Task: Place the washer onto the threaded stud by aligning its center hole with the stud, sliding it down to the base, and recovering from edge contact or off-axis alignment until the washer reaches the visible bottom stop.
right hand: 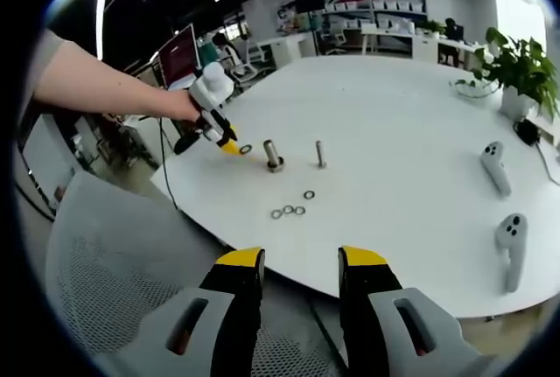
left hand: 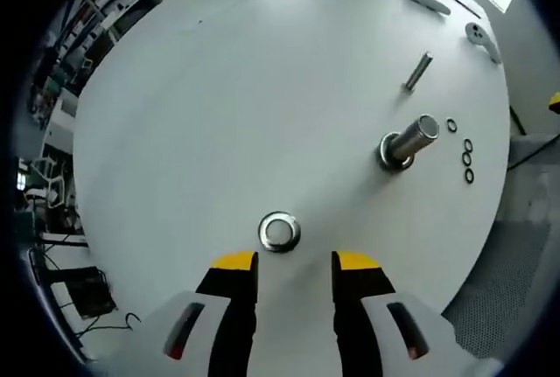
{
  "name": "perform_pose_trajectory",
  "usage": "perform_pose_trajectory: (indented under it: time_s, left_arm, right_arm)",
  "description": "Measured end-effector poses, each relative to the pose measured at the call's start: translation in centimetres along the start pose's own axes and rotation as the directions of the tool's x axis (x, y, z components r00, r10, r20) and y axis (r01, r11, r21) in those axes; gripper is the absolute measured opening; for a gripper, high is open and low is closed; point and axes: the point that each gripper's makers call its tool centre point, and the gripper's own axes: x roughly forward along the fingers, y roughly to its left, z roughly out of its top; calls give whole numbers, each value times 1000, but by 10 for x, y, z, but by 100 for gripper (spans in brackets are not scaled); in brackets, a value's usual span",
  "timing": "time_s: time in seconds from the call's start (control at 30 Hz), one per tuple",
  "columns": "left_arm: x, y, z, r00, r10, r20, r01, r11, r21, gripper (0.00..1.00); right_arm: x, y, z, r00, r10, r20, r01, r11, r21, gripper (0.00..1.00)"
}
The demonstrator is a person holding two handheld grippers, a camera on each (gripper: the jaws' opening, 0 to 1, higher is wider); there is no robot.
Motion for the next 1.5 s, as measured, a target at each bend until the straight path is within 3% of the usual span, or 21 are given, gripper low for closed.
perform_pose_trajectory:
  time_s: [0.07,0.23,0.43,0.87,1.0,1.13,1.27,1.3,1.33,1.37,1.47,1.5]
  left_arm:
    - [6,1,0,1000,-24,7,25,998,-60,30]
    - [17,5,2,1000,-26,15,28,997,-74,31]
    - [20,11,12,999,4,37,-2,998,-65,32]
    - [27,7,16,1000,-19,11,19,999,-48,28]
    - [28,3,20,1000,-25,9,25,999,-26,21]
    - [28,1,17,1000,-13,-13,12,999,-36,20]
    - [28,-9,10,999,-16,-38,17,1000,7,19]
    - [26,-18,6,998,-45,-52,46,999,20,6]
    - [26,-20,-3,995,-43,-91,49,997,60,0]
    - [23,-19,2,999,-9,-36,10,999,45,0]
    - [21,-19,1,1000,6,-23,-4,996,88,0]
    - [20,-18,0,1000,-6,-8,7,1000,29,0]
  right_arm:
    - [0,0,0,1000,-2,-1,2,1000,4,36]
    - [0,-1,-2,1000,-5,-9,5,1000,6,36]
    - [0,-1,-1,1000,-4,-7,4,1000,5,36]
    - [0,0,0,1000,-1,-2,1,1000,3,35]
    - [0,-1,-1,1000,-4,-4,4,1000,3,35]
    - [0,0,-1,1000,-3,-8,3,1000,0,35]
    - [0,0,-1,1000,-4,-9,4,1000,0,35]
    - [0,0,-1,1000,-4,-10,4,1000,-1,35]
    - [0,-1,-1,1000,-5,-10,5,1000,-1,35]
    - [0,-1,-1,1000,-5,-9,5,1000,-1,35]
    - [0,-1,-1,1000,-7,-5,7,1000,1,35]
    - [0,-1,0,1000,-8,-3,8,1000,2,35]
